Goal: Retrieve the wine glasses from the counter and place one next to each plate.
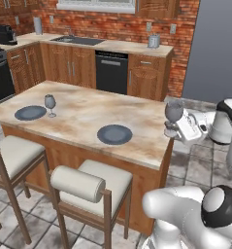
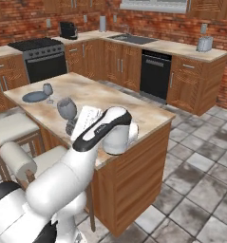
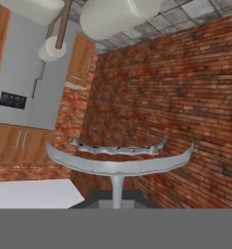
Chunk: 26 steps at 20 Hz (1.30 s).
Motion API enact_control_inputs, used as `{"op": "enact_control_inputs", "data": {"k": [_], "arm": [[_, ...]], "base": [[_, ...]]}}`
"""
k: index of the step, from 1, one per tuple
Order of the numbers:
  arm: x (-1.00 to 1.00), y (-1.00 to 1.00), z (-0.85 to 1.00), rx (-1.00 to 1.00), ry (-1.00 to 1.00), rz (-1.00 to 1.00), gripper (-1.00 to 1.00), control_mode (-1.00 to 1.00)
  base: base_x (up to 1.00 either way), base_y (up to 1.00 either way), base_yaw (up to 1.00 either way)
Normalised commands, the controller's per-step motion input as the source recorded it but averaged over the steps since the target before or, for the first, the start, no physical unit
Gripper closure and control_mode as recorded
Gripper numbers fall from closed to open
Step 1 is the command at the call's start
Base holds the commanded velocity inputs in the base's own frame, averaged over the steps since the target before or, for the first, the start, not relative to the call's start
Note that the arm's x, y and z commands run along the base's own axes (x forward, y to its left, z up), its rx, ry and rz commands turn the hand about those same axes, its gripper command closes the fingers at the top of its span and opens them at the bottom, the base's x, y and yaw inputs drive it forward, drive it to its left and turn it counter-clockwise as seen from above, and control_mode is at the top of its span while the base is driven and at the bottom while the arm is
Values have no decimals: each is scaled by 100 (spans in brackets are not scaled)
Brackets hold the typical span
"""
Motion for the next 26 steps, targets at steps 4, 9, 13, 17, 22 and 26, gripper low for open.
{"op": "enact_control_inputs", "data": {"k": [4,9,13,17,22,26], "arm": [[61,0,-26,-2,1,0,100,-100],[64,0,-31,0,1,0,100,-100],[51,0,-32,0,0,0,100,-100],[45,0,-28,0,0,0,100,-100],[41,0,-32,0,0,0,100,-100],[29,0,-38,0,2,0,100,-100]], "base": [[0,0,0],[0,0,0],[0,0,0],[0,0,0],[0,0,0],[0,0,0]]}}
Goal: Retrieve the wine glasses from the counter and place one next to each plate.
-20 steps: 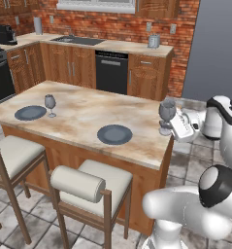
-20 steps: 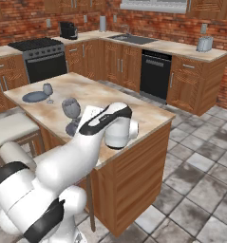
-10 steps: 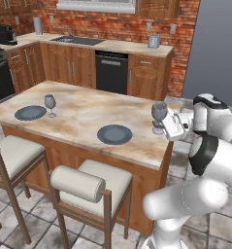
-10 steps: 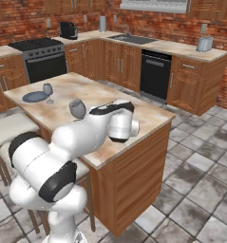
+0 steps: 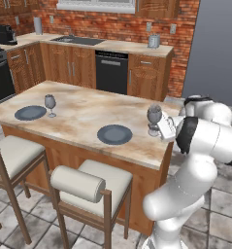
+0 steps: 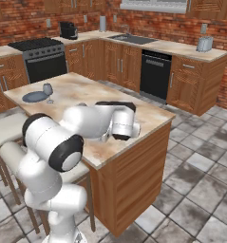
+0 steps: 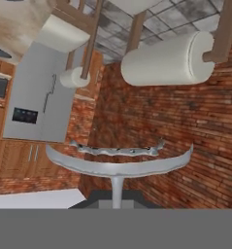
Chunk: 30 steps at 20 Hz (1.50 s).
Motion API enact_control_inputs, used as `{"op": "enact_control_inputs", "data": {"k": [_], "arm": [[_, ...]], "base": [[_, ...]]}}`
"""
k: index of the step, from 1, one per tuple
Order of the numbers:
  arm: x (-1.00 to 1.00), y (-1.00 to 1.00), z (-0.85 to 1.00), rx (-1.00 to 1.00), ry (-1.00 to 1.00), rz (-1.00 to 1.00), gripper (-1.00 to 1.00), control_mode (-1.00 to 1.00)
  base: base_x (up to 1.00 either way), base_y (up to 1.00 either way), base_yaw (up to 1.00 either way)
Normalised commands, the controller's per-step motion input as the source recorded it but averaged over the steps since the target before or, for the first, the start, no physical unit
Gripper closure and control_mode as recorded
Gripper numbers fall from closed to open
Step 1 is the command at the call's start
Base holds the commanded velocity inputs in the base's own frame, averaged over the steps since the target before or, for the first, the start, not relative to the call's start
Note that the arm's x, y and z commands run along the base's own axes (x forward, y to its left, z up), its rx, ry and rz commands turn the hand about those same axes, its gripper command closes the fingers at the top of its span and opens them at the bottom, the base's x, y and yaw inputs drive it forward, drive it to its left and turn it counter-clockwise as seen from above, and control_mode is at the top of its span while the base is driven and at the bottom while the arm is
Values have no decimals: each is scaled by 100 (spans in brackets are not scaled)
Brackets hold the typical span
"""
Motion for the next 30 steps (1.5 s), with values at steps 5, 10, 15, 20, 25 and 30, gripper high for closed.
{"op": "enact_control_inputs", "data": {"k": [5,10,15,20,25,30], "arm": [[25,0,-38,0,2,0,100,-100],[29,0,-34,0,1,-1,100,-100],[37,0,-33,0,5,-5,100,-100],[42,0,-31,0,3,-5,100,-100],[46,0,-32,-1,1,-6,100,-100],[45,0,-30,-3,0,-6,100,-100]], "base": [[0,0,0],[0,0,0],[0,0,0],[0,0,0],[0,0,0],[0,0,0]]}}
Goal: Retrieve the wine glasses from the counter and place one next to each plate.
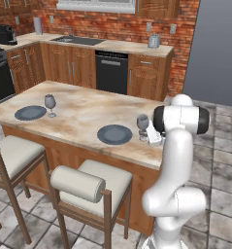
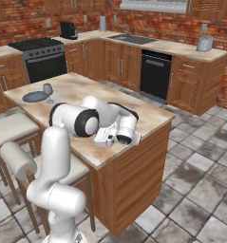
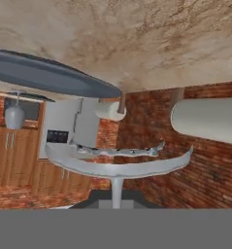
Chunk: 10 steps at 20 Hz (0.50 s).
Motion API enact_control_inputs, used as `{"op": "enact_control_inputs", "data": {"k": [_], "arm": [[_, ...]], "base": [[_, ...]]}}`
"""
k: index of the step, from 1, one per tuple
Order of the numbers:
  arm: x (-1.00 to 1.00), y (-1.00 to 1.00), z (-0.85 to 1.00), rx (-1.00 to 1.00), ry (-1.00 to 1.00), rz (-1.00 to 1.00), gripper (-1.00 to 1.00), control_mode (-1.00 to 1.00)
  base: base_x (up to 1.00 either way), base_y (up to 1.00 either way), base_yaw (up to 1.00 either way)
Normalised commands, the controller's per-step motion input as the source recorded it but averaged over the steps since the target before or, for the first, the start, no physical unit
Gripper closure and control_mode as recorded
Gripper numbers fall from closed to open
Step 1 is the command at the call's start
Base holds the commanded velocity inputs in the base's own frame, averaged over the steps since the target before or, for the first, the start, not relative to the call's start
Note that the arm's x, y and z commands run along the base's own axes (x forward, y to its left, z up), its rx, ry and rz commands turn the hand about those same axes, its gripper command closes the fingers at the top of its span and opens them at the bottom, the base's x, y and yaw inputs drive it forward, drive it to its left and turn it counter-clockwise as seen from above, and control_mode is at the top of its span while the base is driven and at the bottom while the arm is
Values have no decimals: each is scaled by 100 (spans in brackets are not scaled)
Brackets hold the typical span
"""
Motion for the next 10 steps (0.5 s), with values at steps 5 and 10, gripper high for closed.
{"op": "enact_control_inputs", "data": {"k": [5,10], "arm": [[48,0,-30,-2,0,-5,100,-100],[50,0,-31,0,0,-3,100,-100]], "base": [[0,0,0],[0,0,0]]}}
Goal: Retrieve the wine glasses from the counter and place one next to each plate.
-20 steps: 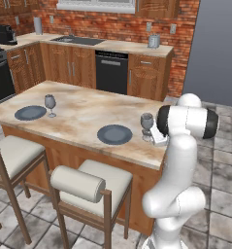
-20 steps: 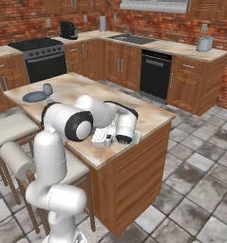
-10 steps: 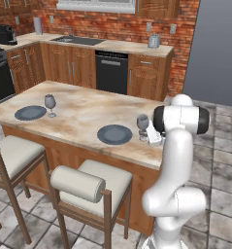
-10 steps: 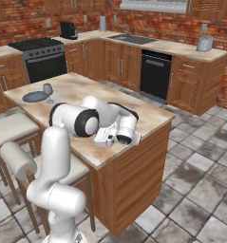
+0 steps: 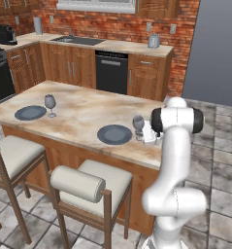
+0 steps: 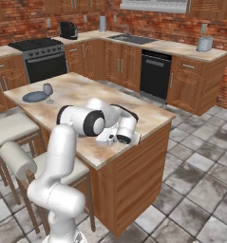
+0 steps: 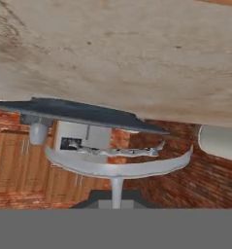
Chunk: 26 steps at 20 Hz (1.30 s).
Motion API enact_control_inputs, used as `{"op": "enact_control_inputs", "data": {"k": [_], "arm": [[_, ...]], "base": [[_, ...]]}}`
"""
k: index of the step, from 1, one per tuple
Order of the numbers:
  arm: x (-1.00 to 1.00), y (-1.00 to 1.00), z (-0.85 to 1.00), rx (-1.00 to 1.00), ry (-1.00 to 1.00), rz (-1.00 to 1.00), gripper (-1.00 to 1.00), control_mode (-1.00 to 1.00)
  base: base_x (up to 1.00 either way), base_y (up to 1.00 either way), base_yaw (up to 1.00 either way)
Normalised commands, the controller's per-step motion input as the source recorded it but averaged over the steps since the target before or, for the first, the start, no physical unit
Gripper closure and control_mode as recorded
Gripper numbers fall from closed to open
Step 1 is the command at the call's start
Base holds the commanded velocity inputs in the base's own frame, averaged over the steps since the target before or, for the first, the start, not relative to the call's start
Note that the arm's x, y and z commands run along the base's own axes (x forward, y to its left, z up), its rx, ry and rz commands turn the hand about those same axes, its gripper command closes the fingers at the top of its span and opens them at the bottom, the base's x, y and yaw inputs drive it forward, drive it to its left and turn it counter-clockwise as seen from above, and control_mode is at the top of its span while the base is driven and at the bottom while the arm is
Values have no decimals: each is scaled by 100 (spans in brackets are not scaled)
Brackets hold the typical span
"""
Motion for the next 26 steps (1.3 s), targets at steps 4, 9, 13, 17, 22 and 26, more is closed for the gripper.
{"op": "enact_control_inputs", "data": {"k": [4,9,13,17,22,26], "arm": [[48,0,-32,0,0,-3,100,-100],[46,0,-29,-3,0,-5,100,-100],[34,0,-25,-6,0,-7,100,-100],[12,0,-34,-3,0,-3,-100,-100],[2,0,-31,-1,0,-2,-100,-100],[0,0,-28,0,0,0,-100,-100]], "base": [[0,0,0],[0,0,0],[0,0,0],[0,0,0],[0,0,0],[0,0,0]]}}
